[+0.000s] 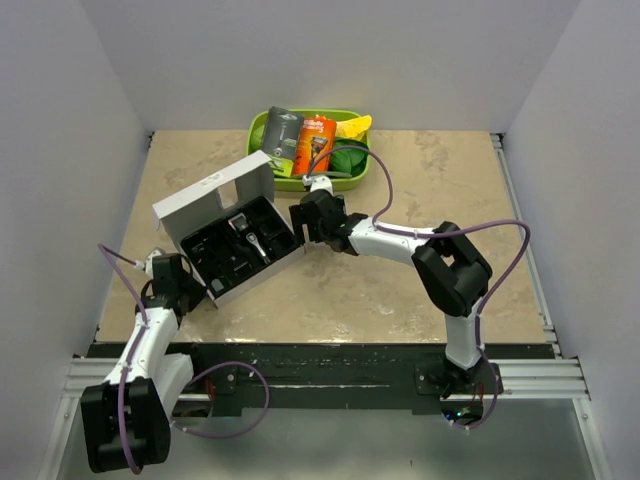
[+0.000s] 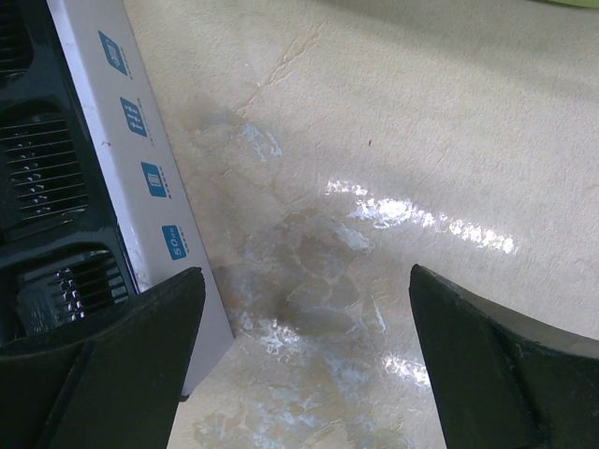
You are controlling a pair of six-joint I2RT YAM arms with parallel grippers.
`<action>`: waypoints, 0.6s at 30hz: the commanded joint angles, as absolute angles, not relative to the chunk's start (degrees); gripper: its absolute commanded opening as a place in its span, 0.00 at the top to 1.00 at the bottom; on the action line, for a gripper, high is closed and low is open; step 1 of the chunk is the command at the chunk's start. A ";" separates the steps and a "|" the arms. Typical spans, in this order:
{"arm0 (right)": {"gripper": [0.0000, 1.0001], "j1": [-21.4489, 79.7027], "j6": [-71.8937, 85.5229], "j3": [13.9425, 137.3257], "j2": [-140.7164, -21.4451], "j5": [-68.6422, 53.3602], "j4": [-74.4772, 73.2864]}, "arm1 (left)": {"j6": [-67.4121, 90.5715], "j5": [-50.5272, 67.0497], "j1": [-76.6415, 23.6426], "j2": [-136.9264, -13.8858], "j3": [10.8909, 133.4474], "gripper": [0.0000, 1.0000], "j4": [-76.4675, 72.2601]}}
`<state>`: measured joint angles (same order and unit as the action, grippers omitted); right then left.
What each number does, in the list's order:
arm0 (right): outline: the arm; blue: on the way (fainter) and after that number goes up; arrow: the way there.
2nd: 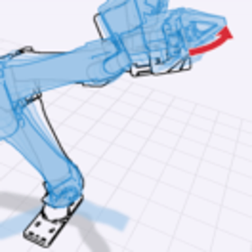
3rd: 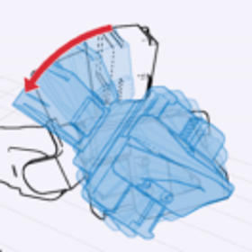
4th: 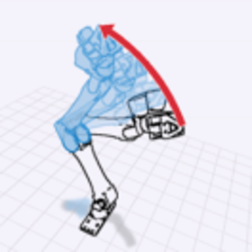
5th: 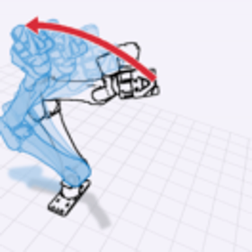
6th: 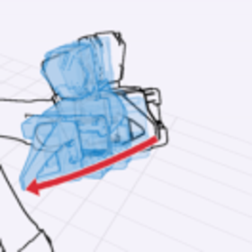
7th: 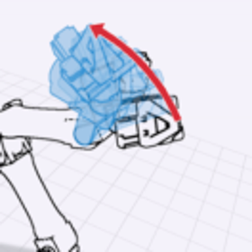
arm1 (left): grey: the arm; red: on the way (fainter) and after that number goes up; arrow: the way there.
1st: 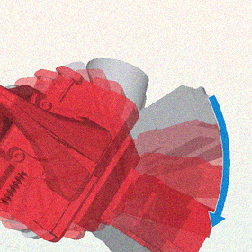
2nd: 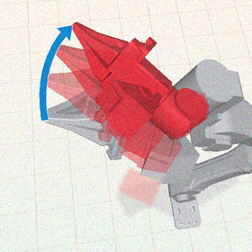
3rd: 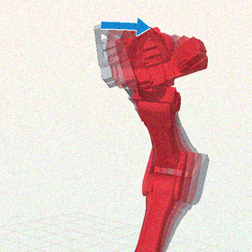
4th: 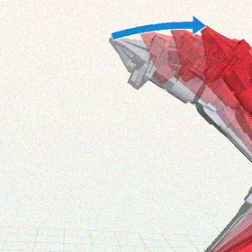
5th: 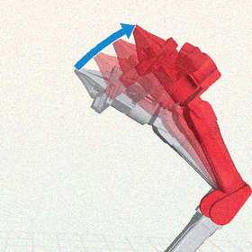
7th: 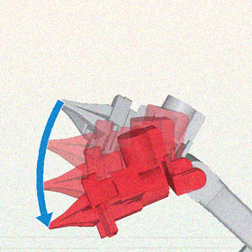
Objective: Sort the hair-cutting tools
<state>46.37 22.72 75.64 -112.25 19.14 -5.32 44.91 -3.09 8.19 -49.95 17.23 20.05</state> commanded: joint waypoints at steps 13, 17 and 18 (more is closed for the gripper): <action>0.04 49.57 21.80 65.75 -108.37 6.86 2.46 | 43.41 4.13 -3.33 -60.99 20.04 1.00 9.32; 0.05 50.53 22.41 62.76 -105.56 6.85 3.07 | 43.68 4.13 -7.02 -61.96 20.48 1.00 8.09; 0.05 50.62 22.59 61.19 -104.95 6.94 3.25 | 43.42 4.13 -7.81 -62.31 20.74 1.00 7.82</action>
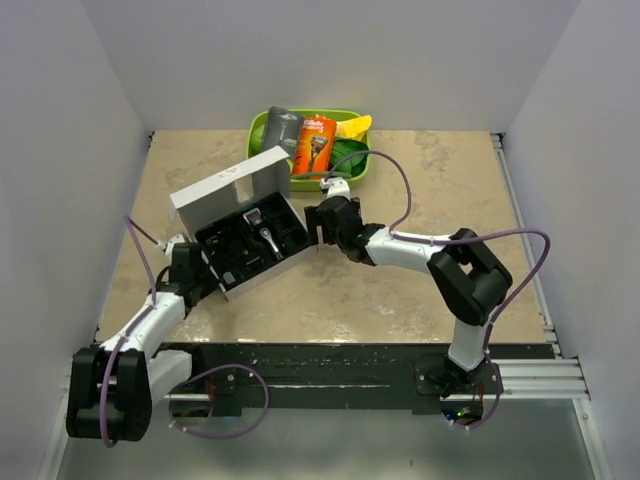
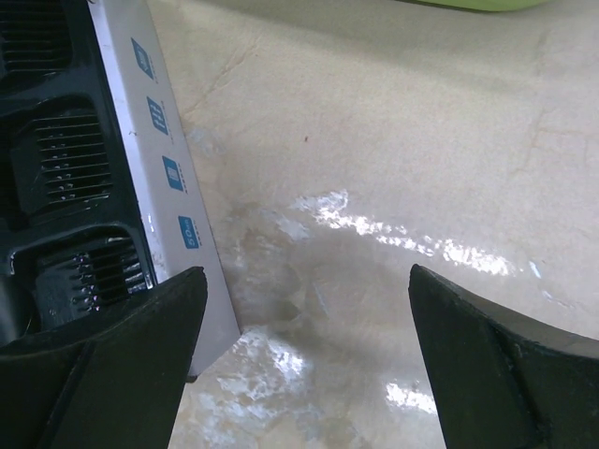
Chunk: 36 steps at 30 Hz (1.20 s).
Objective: Sort the hair-cutting tools
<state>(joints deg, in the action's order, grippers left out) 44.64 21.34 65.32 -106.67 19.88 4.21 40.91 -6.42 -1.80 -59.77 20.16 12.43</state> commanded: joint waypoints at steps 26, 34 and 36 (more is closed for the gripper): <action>0.05 51.94 27.51 44.22 -91.67 8.00 7.65 | 34.37 3.43 -24.08 -89.29 38.05 1.00 -3.52; 0.05 52.03 27.16 43.68 -84.56 14.23 0.98 | 31.91 -1.21 -24.17 -90.18 43.41 1.00 2.00; 0.04 52.03 27.51 44.21 -80.61 16.51 -1.91 | 31.20 -3.16 -24.17 -88.95 44.81 1.00 3.85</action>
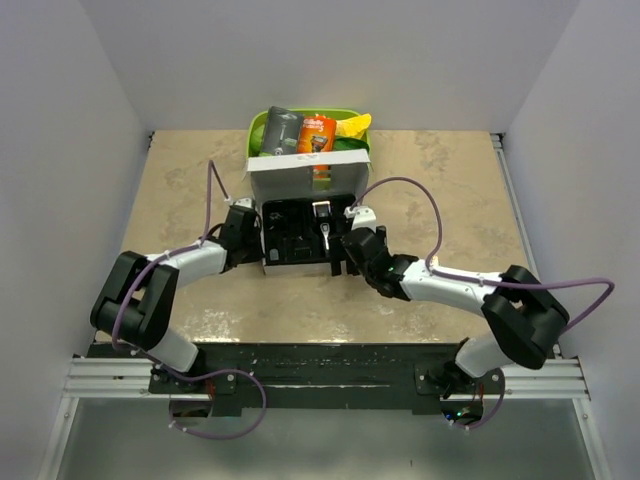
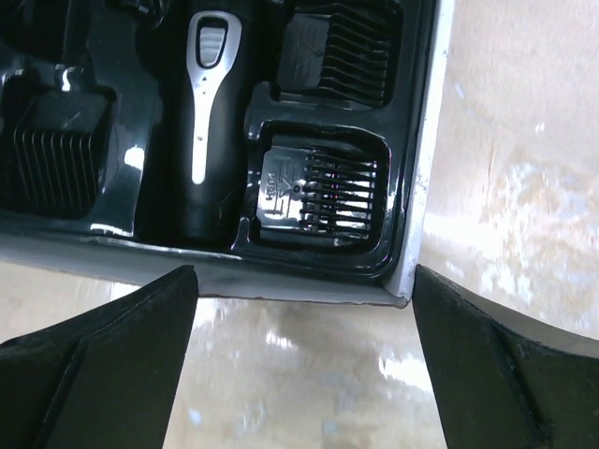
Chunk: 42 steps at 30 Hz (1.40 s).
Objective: Sort the hair-cutting tools
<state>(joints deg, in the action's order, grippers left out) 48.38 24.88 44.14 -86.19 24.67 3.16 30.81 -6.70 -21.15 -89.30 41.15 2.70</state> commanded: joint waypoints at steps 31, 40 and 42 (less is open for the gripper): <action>0.01 31.76 36.39 52.21 -67.85 31.83 -19.70 | 29.01 -4.41 -8.27 -64.24 43.50 0.68 15.82; 0.01 14.89 32.96 52.21 -76.02 9.87 -6.87 | 26.45 12.88 4.12 -73.64 43.24 0.48 4.93; 0.02 11.97 31.91 51.68 -77.77 3.29 -2.58 | 27.24 19.21 6.67 -76.54 43.42 0.47 1.68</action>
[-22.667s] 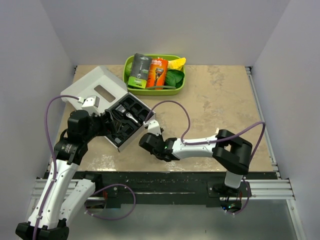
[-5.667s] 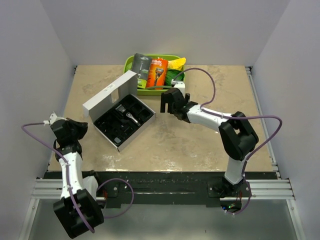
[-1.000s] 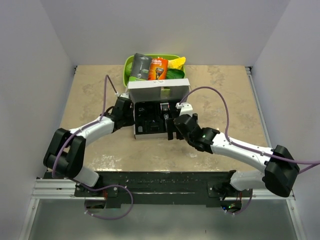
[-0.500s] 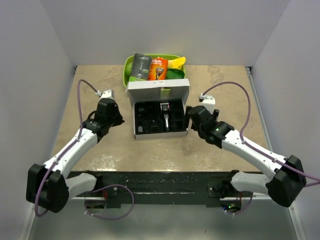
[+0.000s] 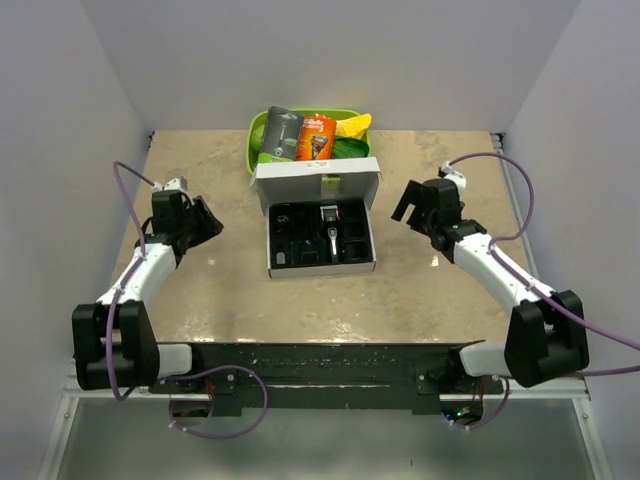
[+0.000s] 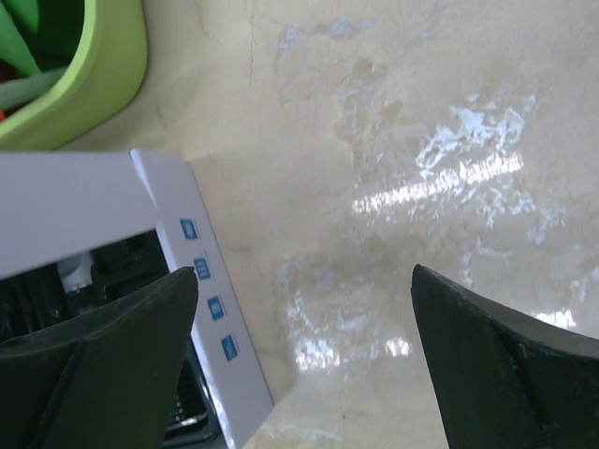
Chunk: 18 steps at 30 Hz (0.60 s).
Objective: Sort the hair-cutting tools
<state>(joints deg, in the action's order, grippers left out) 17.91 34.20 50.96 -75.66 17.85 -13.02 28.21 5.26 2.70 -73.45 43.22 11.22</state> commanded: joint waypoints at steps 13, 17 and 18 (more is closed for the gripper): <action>1.00 6.59 28.65 58.00 -91.93 -7.56 4.30 | 32.08 31.46 7.30 -88.32 48.07 0.91 -10.10; 1.00 6.68 28.74 59.94 -94.39 -8.78 5.80 | 35.41 33.66 7.30 -91.48 50.00 1.00 -14.49; 1.00 6.77 28.57 60.12 -95.00 -8.96 6.84 | 35.85 34.62 7.21 -92.10 50.44 1.00 -15.20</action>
